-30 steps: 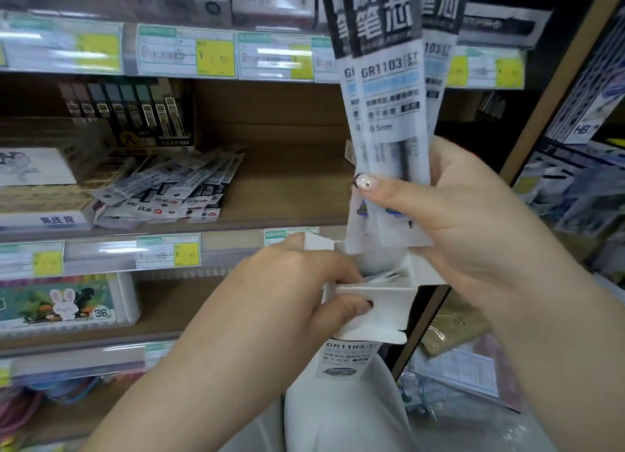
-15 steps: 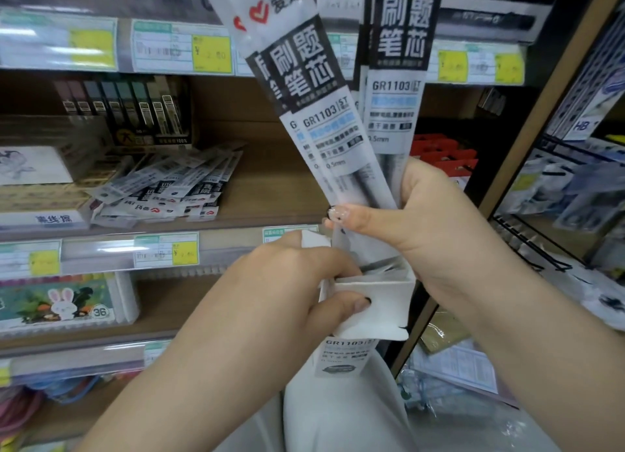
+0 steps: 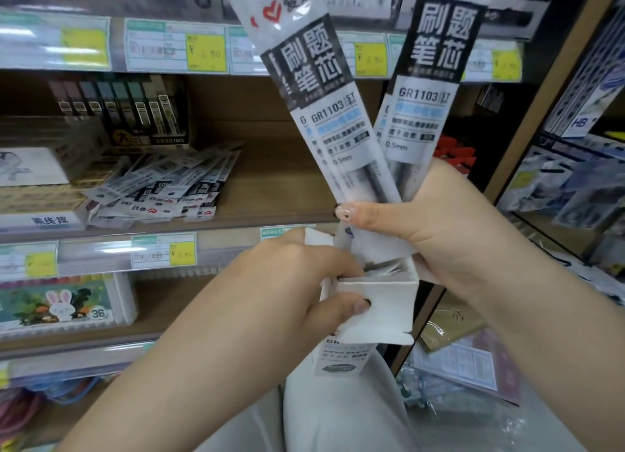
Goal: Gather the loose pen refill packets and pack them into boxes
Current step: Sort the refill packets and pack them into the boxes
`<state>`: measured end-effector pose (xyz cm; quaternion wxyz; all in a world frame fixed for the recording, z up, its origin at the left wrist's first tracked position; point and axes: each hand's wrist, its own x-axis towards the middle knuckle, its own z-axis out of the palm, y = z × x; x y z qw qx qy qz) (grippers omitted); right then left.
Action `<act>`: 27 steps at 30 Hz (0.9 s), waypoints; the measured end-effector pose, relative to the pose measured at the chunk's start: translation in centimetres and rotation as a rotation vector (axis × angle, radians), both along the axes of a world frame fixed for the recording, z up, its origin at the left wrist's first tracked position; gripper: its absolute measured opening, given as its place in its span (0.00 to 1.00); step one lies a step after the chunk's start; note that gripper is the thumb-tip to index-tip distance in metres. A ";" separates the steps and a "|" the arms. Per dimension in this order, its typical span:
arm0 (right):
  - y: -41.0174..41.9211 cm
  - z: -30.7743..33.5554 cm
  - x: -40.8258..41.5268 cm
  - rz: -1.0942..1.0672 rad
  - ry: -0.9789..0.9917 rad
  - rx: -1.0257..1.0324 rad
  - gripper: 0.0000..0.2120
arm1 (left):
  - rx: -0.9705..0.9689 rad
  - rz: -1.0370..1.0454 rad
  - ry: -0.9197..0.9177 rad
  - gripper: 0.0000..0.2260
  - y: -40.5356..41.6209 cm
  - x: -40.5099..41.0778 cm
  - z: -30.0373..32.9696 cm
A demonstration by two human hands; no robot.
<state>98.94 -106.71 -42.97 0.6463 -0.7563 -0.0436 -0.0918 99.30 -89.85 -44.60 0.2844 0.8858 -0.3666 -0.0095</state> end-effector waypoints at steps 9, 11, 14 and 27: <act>-1.3 1.0 -0.1 0.032 0.025 -0.255 0.17 | -0.087 -0.045 0.041 0.14 0.2 0.5 -0.5; -1.5 1.3 -0.1 0.041 0.020 -0.339 0.19 | -0.087 -0.057 0.056 0.14 0.1 0.5 -0.7; -1.3 1.6 0.0 0.066 0.026 -0.457 0.19 | -0.105 -0.051 0.038 0.14 -0.1 0.4 -0.9; -0.7 0.0 0.7 0.016 -0.083 -0.465 0.20 | -0.513 -0.227 0.354 0.10 0.8 1.4 -0.4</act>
